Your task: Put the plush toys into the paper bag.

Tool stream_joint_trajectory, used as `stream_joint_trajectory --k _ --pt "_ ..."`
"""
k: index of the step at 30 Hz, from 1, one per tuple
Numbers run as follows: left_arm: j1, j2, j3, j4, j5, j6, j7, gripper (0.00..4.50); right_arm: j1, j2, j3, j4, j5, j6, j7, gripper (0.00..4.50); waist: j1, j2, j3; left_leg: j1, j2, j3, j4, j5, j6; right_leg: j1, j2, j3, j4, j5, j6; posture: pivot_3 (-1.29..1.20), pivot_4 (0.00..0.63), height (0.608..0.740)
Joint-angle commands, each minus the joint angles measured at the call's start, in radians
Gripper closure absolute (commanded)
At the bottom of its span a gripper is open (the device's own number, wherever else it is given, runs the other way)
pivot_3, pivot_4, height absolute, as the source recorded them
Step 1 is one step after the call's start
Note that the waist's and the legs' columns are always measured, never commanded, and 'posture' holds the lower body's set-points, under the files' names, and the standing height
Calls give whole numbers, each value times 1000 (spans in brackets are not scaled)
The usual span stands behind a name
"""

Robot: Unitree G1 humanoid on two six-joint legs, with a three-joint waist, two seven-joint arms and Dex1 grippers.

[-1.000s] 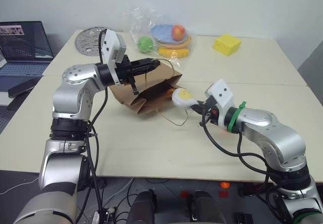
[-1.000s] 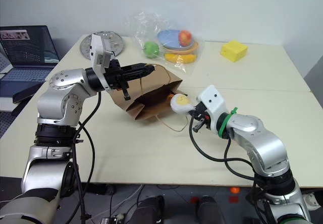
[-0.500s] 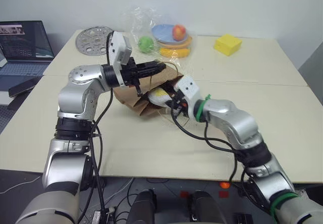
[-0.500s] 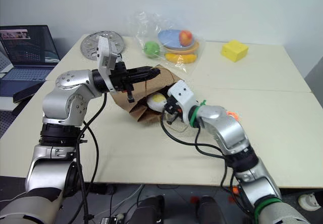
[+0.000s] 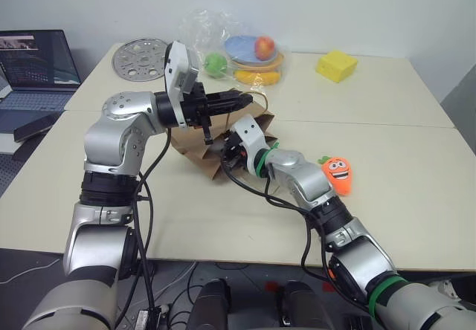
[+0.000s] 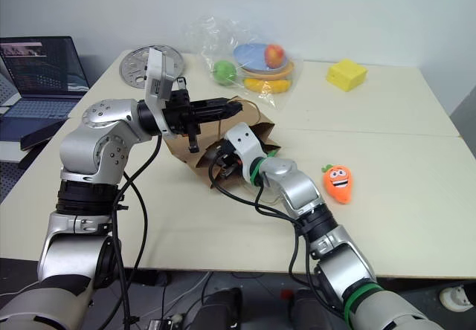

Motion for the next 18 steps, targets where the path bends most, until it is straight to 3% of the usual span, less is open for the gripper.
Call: stream_joint_trajectory --k 1,6,11,14,18 --pt "-28 -1 8 -19 -8 -22 -3 4500 8 -2 -29 -58 -2 -40 5 3687 0 0 0 0 0 0 0 0 0 0 0 0 0 0 0 0 150 740" --pt "-30 -7 8 2 2 -43 1 4500 37 -37 -42 -134 -5 -37 22 1850 0 0 0 0 0 -1 0 0 0 0 0 0 0 0 0 0 150 740" --pt "-25 -13 12 20 9 -66 10 4500 104 -106 -65 -334 17 37 35 39 1 0 0 0 0 -3 0 0 0 0 0 0 0 0 0 0 150 740" --pt "-21 -13 15 30 22 -85 23 4500 194 -176 -118 -545 59 138 41 39 4 0 0 0 0 -3 0 0 0 0 0 0 0 0 0 0 150 740" --pt "-7 -12 19 40 29 -99 38 4500 400 -237 -302 -904 143 266 -19 39 12 0 0 -1 -1 -5 -1 -1 -1 0 -1 0 -1 -1 2 0 150 740"
